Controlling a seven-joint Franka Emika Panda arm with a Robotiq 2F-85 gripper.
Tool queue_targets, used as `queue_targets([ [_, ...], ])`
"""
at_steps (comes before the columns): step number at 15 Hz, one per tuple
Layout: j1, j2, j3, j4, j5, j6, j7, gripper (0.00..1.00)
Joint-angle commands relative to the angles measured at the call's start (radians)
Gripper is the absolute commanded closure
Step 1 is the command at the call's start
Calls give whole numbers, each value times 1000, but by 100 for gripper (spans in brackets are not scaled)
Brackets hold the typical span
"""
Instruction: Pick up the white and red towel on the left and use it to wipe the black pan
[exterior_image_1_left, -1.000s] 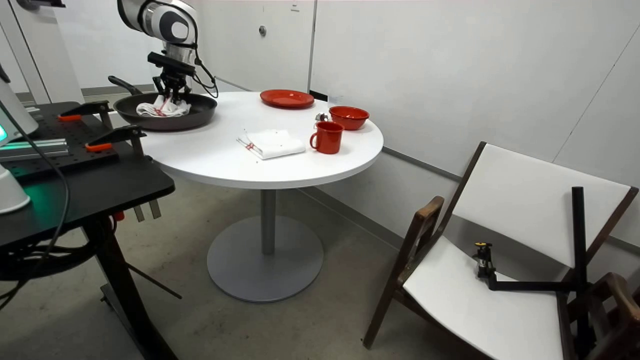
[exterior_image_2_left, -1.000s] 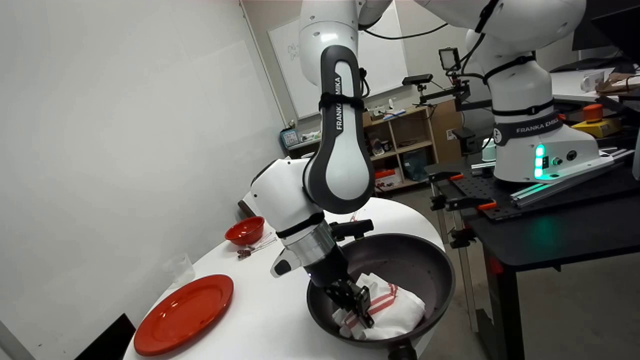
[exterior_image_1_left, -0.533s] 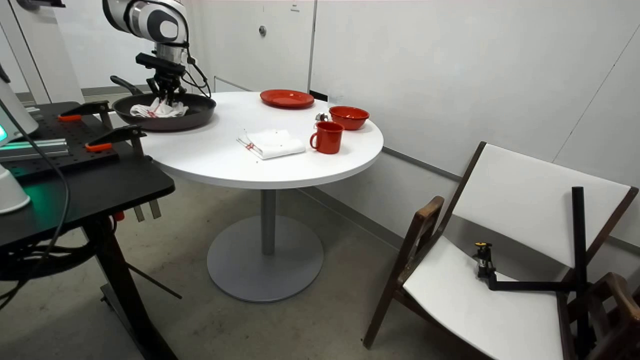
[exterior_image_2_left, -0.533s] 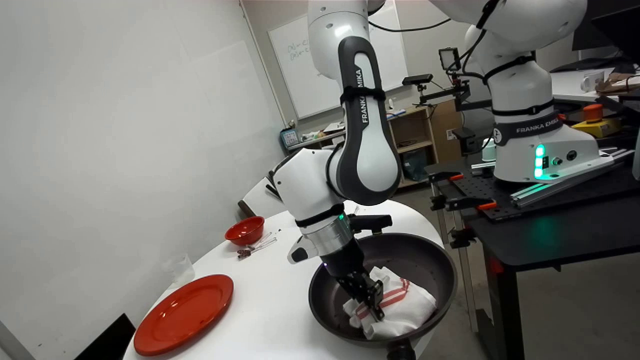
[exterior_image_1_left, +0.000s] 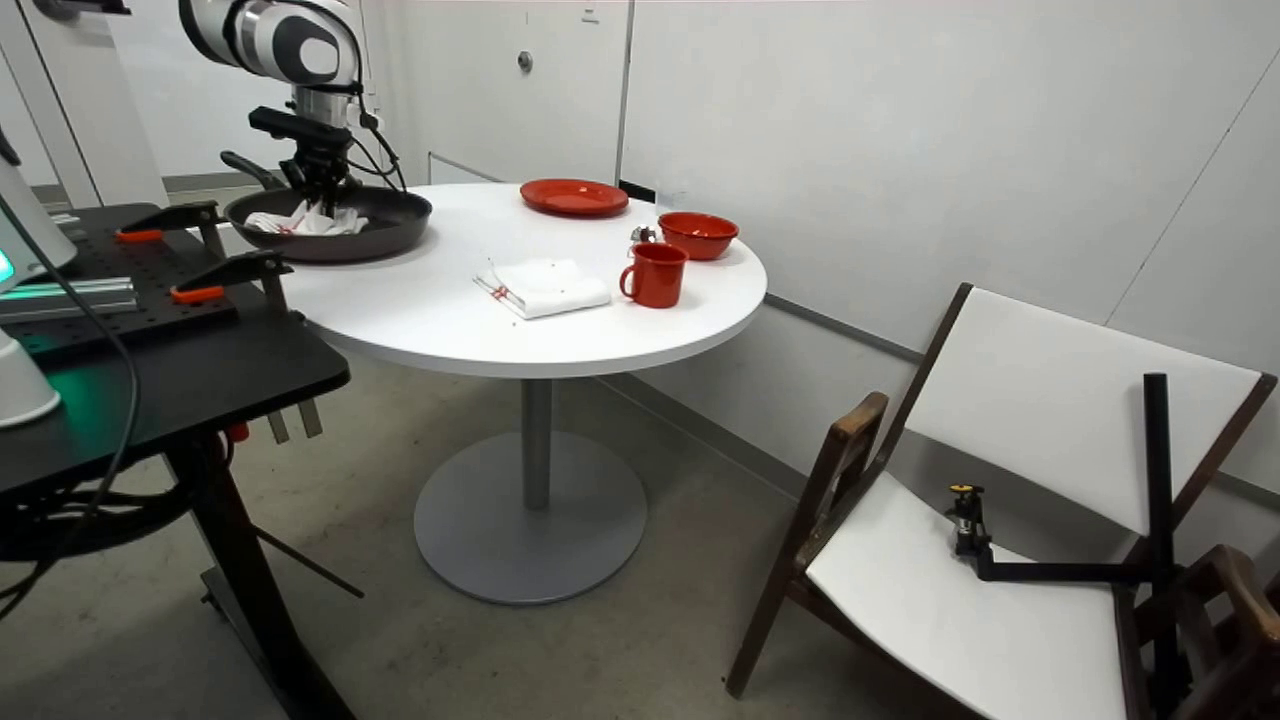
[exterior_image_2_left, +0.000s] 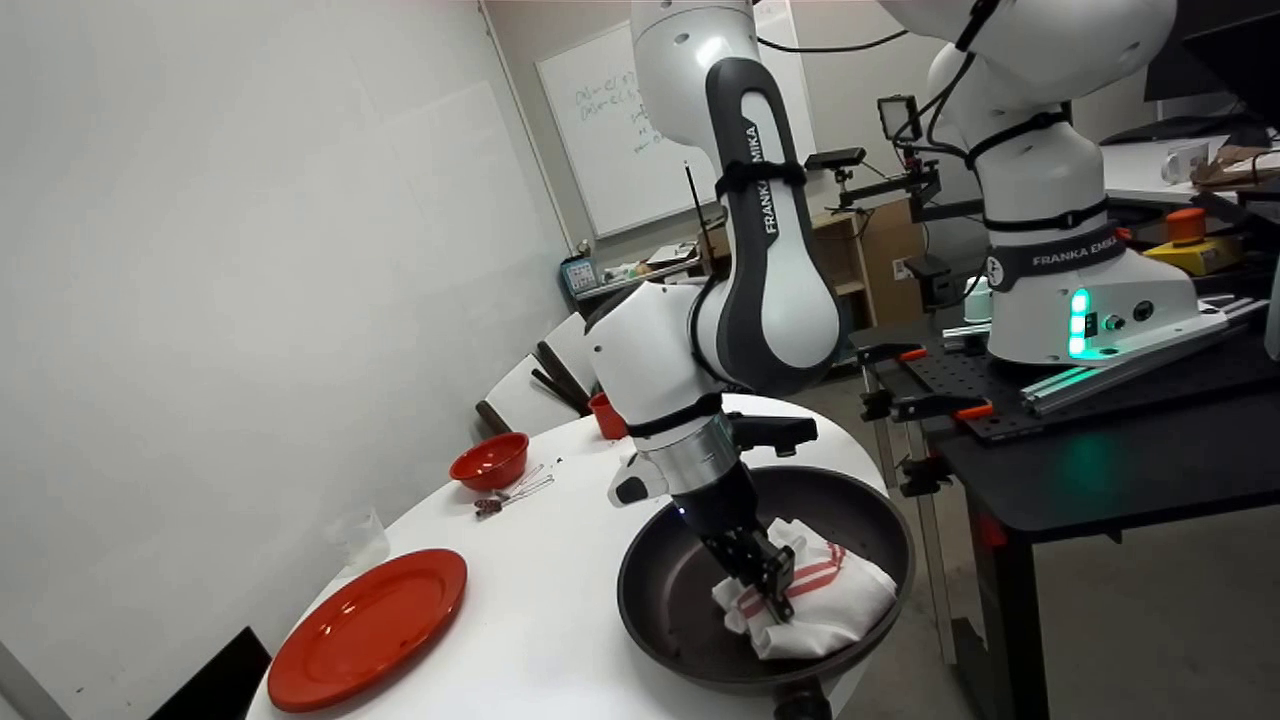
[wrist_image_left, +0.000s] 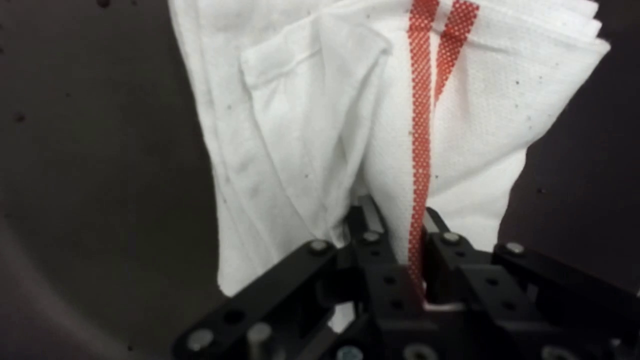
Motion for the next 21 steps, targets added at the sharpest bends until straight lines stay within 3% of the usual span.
queue_targets([
  [1, 25, 29, -39, -87, -21, 58, 53, 95],
  [10, 74, 5, -109, -178, -27, 180, 155, 95],
  [12, 118, 3, -159, -182, -33, 194, 199, 95],
  [17, 301, -15, -358, -207, -68, 207, 383, 95],
  [21, 385, -2, -441, -206, -91, 202, 469, 95],
])
